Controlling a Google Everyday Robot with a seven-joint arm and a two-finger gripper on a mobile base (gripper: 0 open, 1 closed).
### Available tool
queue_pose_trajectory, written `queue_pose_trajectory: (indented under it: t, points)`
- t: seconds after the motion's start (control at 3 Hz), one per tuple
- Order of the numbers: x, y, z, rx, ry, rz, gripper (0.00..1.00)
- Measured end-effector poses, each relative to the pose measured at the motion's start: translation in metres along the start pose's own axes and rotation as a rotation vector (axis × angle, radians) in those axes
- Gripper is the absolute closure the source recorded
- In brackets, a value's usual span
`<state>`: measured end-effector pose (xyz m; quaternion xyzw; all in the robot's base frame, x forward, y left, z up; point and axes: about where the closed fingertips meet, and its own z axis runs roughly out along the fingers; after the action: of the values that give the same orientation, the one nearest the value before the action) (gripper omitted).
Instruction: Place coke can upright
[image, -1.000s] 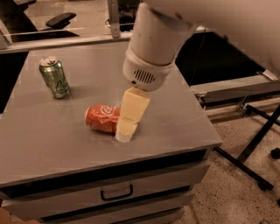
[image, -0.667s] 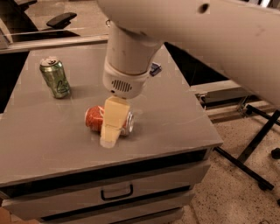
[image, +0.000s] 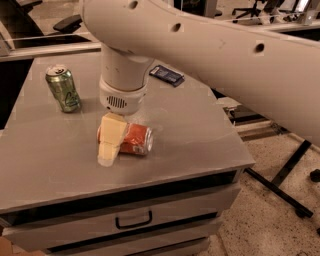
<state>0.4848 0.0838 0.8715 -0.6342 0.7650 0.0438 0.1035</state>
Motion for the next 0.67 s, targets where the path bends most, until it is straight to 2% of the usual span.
queue_pose_trajectory:
  t: [0.33,0.67]
  points:
    - [0.0009,-0.0149,0.0202,-0.036,0.019,0.068,0.04]
    - [0.0042,-0.0226,0.0281,-0.057,0.038,0.104,0.27]
